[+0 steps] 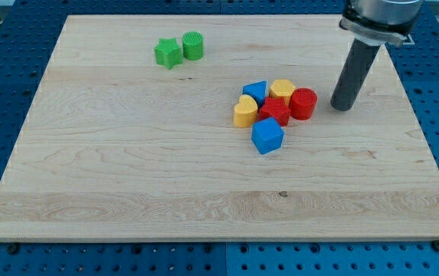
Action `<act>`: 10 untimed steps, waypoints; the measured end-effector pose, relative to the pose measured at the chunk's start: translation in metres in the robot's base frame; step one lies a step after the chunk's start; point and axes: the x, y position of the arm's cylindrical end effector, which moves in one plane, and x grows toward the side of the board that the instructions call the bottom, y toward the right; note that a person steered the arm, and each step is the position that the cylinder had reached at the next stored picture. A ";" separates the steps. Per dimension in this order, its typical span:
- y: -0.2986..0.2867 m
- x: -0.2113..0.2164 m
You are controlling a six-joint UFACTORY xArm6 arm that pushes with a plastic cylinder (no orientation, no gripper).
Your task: Point at the green circle
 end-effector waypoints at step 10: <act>-0.052 -0.117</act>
